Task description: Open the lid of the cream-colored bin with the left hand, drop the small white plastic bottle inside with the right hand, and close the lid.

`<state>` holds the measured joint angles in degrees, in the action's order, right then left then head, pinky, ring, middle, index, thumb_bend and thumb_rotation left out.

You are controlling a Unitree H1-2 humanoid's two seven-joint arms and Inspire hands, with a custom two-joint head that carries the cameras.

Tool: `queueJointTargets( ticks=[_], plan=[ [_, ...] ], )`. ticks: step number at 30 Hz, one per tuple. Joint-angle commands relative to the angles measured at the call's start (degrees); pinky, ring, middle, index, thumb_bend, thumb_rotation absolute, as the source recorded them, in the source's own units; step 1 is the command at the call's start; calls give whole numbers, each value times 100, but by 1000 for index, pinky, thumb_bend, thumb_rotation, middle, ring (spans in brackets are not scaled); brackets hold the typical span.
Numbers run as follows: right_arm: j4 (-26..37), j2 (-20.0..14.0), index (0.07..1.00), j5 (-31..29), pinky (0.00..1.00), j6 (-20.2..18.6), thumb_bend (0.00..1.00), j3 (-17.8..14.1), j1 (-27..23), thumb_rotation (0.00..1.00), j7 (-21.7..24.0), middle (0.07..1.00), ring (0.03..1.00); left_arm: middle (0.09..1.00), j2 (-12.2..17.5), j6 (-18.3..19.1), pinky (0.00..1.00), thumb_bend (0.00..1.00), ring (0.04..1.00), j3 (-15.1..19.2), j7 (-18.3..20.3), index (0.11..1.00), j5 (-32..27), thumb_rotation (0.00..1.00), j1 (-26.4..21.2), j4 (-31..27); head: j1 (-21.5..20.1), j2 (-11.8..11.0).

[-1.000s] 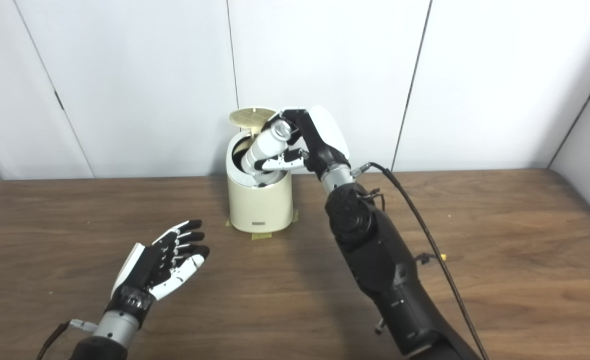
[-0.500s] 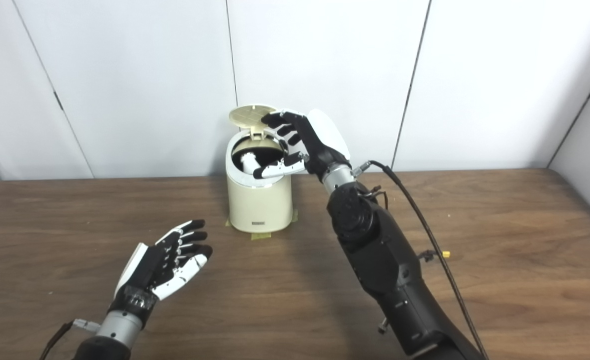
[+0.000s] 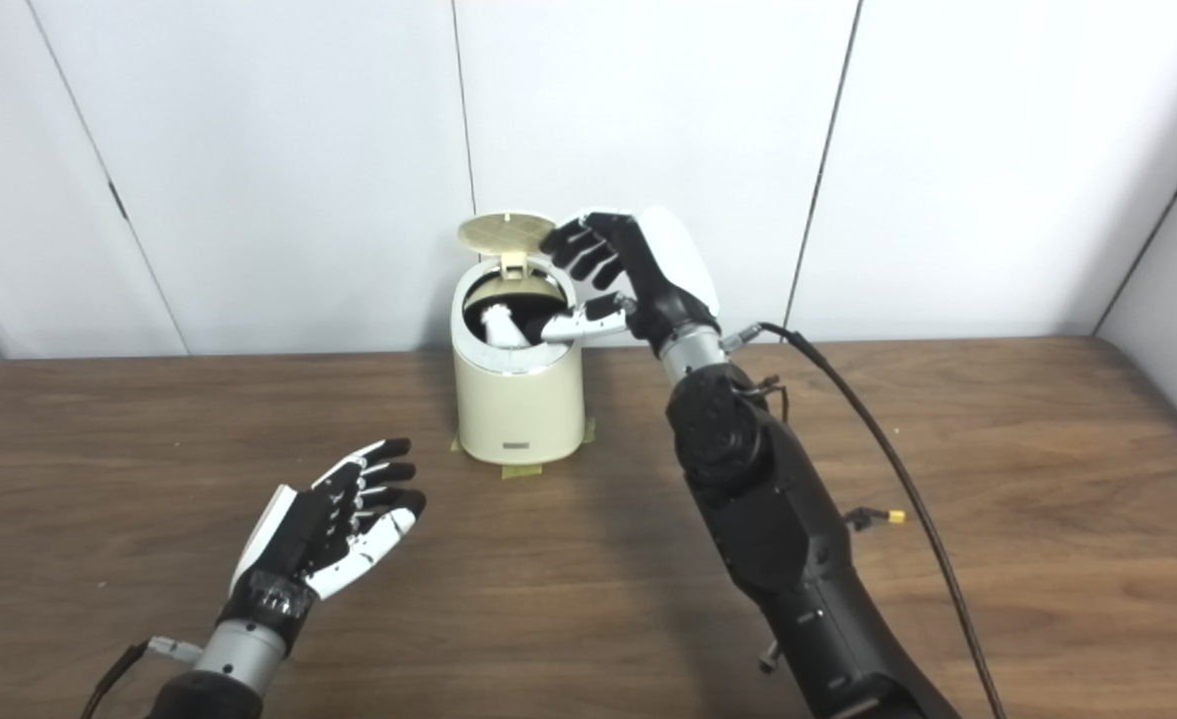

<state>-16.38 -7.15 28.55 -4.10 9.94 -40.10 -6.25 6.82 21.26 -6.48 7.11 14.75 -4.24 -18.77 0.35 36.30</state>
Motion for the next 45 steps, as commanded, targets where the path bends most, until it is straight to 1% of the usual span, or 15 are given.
queueJointTargets(
  ticks=[1,8,13,16,18,21,22,23,26,28,29,34,39,42,45],
  plan=[
    [207,-131,494,71,404,286,524,-80,-222,1,-220,490,449,820,7,-166,707,550,772,16,-76,890,36,476,-218,-73,8,0],
    [427,-233,492,-98,386,148,521,-333,-11,0,-233,486,434,821,65,-185,709,550,776,72,-74,887,13,470,-298,8,19,-24],
    [853,-348,508,-177,395,-56,520,-521,386,0,-100,479,428,805,57,-1,712,533,772,222,-76,880,-107,467,-496,115,59,-61],
    [1121,-350,515,-318,414,-324,520,-628,631,0,85,485,434,797,13,123,726,534,774,391,-103,877,-256,477,-626,197,59,-69],
    [1341,-321,504,-584,451,-721,519,-768,863,0,325,495,447,787,-21,172,697,534,754,516,-139,882,-355,485,-758,260,65,-81],
    [1716,-82,500,-1258,482,-1353,522,-1151,1293,6,558,490,540,792,-89,269,695,509,747,760,-148,889,-671,471,-1001,380,85,-91],
    [1842,-4,498,-1483,521,-1502,512,-1265,1450,92,618,582,578,804,-101,272,692,495,751,830,-144,885,-775,459,-1081,430,87,-97],
    [1954,70,498,-1676,547,-1610,508,-1359,1597,123,657,624,604,813,-93,272,695,486,759,882,-128,884,-858,463,-1155,473,94,-103],
    [2215,252,498,-2227,618,-1668,503,-1591,2038,157,742,702,666,842,-49,372,724,450,790,955,-77,887,-1017,524,-1424,556,142,-127],
    [2402,344,705,-2454,683,-1684,537,-1659,2298,366,737,746,716,850,-10,451,743,449,815,977,-48,887,-1101,554,-1626,620,187,-152],
    [2476,352,747,-2513,698,-1640,523,-1655,2417,430,741,765,736,854,27,471,750,459,824,969,-23,889,-1126,565,-1727,662,213,-166],
    [2871,347,821,-2889,727,-1454,520,-1692,3008,693,849,835,818,873,208,375,805,496,848,853,5,896,-1031,692,-2224,937,282,-220],
    [3142,514,835,-3271,818,-1529,570,-1796,3339,828,777,852,867,895,251,508,859,460,883,868,61,893,-1186,674,-2693,1182,315,-266],
    [3165,654,849,-3454,833,-1344,566,-1825,3493,847,733,868,873,900,355,521,867,451,890,755,152,892,-1145,704,-3008,1422,344,-287],
    [3172,795,847,-3592,837,-1224,544,-1844,3606,957,678,874,883,914,412,502,874,453,905,671,231,899,-1161,737,-3312,1679,377,-312]
  ],
)
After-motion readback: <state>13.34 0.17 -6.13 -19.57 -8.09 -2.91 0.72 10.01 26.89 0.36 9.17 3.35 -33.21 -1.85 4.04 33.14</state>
